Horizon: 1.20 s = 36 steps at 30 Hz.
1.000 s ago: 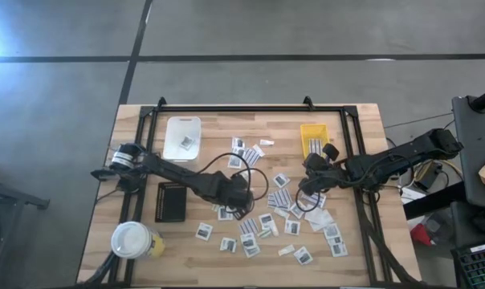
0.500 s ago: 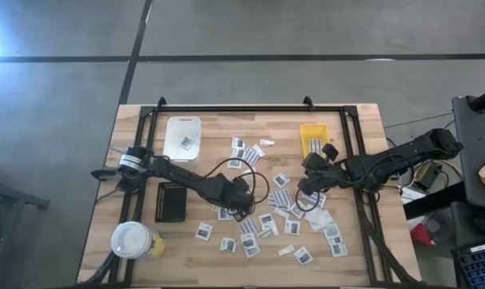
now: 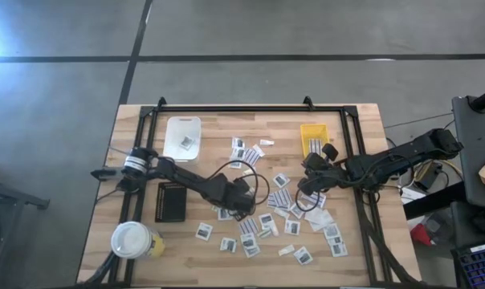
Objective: Pick & Place First Aid Supplies
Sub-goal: Put the green bandage pack into the black bin
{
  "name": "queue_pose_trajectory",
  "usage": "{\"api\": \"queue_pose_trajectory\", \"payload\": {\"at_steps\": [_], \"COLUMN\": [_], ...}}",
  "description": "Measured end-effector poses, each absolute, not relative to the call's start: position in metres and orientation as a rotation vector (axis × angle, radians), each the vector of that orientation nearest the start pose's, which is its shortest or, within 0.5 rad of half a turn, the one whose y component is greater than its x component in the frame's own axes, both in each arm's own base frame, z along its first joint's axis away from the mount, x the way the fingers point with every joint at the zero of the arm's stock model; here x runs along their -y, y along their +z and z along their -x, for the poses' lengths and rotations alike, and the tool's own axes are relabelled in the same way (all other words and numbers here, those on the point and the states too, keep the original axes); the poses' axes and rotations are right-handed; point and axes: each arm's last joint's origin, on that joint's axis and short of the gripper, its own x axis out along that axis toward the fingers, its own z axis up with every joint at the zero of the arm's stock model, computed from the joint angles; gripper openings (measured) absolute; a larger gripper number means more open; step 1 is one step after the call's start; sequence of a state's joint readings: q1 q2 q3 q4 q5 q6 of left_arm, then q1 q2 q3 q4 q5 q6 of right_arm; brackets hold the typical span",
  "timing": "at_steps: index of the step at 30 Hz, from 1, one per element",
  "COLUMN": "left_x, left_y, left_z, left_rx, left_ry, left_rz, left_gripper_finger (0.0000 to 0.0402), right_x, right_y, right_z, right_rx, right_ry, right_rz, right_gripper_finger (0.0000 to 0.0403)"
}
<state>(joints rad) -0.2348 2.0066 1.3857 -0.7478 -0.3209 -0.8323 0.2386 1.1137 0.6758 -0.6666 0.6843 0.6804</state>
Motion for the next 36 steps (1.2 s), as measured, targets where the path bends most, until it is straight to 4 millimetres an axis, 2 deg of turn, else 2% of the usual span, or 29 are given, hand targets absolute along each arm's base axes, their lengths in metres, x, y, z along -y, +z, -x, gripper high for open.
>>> {"api": "queue_pose_trajectory", "payload": {"at_steps": [23, 36], "left_x": [0.0775, 0.0776], "left_y": [0.1485, 0.1474], "left_z": [-0.3724, -0.3715], "left_rx": [-1.264, -1.292], "left_ry": [0.56, 0.517], "left_rz": [0.218, 0.18], "left_gripper_finger": [0.0079, 0.0006], "right_x": [-0.0275, -0.0275], "right_y": [0.2105, 0.2105], "right_z": [-0.1904, -0.1904], "right_rx": [-0.797, -0.797], "right_ry": [-0.7, -0.7], "right_rz": [-0.118, -0.12], "right_gripper_finger": [0.0043, 0.0043]}}
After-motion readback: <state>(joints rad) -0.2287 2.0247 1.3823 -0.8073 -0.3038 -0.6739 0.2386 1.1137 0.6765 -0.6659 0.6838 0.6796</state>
